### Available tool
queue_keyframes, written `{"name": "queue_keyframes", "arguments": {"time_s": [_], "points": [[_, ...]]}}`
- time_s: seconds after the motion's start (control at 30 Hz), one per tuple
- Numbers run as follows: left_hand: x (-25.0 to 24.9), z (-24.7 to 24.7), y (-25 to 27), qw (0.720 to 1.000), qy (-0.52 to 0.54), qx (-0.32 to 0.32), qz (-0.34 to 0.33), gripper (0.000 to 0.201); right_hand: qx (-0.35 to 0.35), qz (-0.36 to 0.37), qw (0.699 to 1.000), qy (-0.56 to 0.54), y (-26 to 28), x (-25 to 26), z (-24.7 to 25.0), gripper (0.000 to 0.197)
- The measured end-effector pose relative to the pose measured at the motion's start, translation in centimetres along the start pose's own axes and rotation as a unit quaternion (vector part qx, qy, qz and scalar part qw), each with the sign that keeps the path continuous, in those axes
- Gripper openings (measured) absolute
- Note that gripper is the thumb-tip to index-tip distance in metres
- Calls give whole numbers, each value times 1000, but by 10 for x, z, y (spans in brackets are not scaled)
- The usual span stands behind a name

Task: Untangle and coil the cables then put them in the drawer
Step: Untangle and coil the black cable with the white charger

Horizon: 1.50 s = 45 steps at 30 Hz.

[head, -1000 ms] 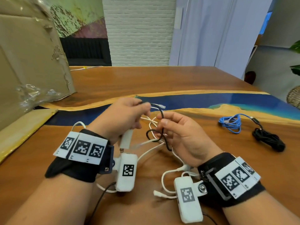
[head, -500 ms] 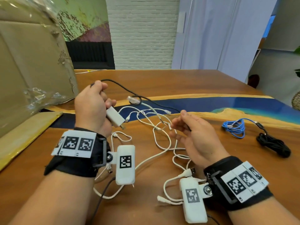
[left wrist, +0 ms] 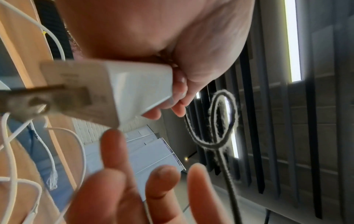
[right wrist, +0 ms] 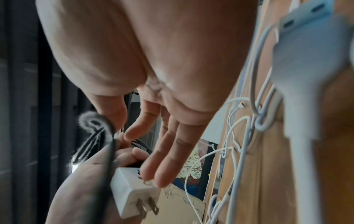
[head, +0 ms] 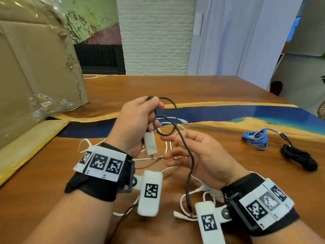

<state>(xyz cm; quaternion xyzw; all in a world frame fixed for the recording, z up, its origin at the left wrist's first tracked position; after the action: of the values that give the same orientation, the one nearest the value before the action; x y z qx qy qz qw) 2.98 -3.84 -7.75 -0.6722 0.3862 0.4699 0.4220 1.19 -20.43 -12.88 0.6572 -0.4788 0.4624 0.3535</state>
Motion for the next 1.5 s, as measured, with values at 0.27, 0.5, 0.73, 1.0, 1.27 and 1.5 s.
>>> {"name": "queue_keyframes", "arguments": {"time_s": [0.27,0.5,0.73,1.0,1.27,1.5], "points": [[4,-2,7,991,-125,36,-16,23,1,23,999,-44,5,18,4,48],[3,-7,19,968,-116,206,78,47,-133,97,986,20,0,37,30,18],[-12,-22,35,939,178,269,120,44,-146,101,983,47,0,32,29,24],[-9,-13,14,952,296,-7,77,39,31,83,951,298,13,22,8,25],[-2,7,-4,958,237,-135,85,17,11,174,929,327,19,38,8,13],[0,-2,3,998,-53,-11,9,30,-13,217,940,264,21,50,15,25]]}}
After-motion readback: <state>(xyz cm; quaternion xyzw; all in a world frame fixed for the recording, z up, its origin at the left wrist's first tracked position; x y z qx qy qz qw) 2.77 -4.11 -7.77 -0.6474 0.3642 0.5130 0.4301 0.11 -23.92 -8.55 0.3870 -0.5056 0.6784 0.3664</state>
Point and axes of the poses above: each hand's wrist, its own y-axis away from the middle knuckle, its own z-axis out of the back of the hand, x = y × z, the point moved 3 cm from there along -y, towards the middle knuckle, and after that the axes turned 14 degrees about -x, right-handed, at the moved point
